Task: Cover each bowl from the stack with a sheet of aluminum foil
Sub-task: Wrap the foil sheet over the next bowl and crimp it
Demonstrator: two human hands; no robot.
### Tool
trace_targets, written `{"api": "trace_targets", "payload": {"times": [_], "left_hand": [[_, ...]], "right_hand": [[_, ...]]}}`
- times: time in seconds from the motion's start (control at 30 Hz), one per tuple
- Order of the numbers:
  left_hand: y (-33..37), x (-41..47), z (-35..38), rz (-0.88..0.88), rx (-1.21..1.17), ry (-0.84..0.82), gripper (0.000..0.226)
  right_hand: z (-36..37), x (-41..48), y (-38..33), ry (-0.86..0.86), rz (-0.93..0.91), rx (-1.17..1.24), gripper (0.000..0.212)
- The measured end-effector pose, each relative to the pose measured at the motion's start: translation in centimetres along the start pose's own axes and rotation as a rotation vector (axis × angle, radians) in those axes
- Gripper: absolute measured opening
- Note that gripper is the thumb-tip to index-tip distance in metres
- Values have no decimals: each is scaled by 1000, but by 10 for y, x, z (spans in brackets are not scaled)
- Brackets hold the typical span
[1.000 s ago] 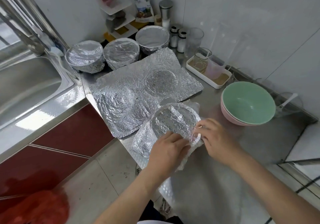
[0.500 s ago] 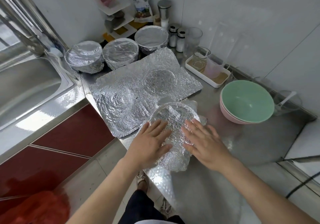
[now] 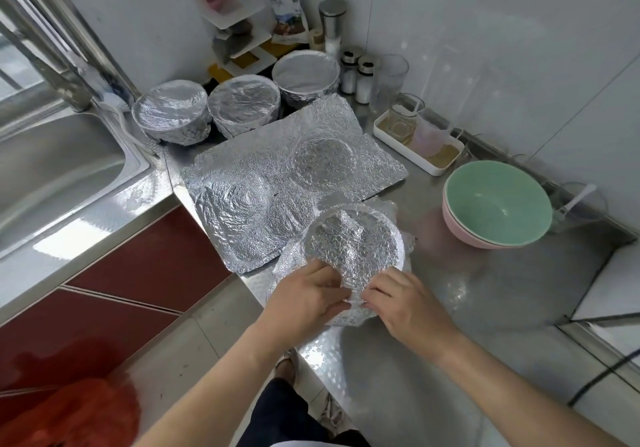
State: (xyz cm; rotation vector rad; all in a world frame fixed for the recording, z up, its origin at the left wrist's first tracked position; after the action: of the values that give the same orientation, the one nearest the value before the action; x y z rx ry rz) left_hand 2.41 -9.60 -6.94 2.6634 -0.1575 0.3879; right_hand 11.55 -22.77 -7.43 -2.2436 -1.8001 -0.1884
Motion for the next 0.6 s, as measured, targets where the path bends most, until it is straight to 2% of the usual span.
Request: {"api": "trace_targets", "payload": {"times": [0.17, 0.27, 0.37, 0.5, 0.6], "left_hand": [[15, 4, 10, 54, 101, 27, 30], [23, 13, 18, -30, 122, 63, 26], [26, 23, 26, -136, 78, 38, 19], [22, 24, 16, -185, -51, 14, 39], [6, 13, 3, -191, -50, 3, 39]], "right_hand": [[-3, 3, 5, -8, -19, -83, 15], [-8, 5, 15, -45, 10, -99, 18], [-15, 6, 30, -111, 129, -105, 32], [-22, 0, 37, -113, 280, 45, 35], [-16, -1, 23, -109, 266, 104, 31]]}}
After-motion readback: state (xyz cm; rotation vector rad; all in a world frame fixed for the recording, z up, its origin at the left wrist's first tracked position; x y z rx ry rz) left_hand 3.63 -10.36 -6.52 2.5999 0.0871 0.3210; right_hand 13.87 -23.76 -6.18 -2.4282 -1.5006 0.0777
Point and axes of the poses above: each hand's wrist, its own x-axis towards the middle knuckle, its own z-axis out of the palm, y = z × x, the point moved 5 cm from there along x, towards the middle knuckle, and after that the axes turned 8 degrees about -x, right-handed, at the moved point
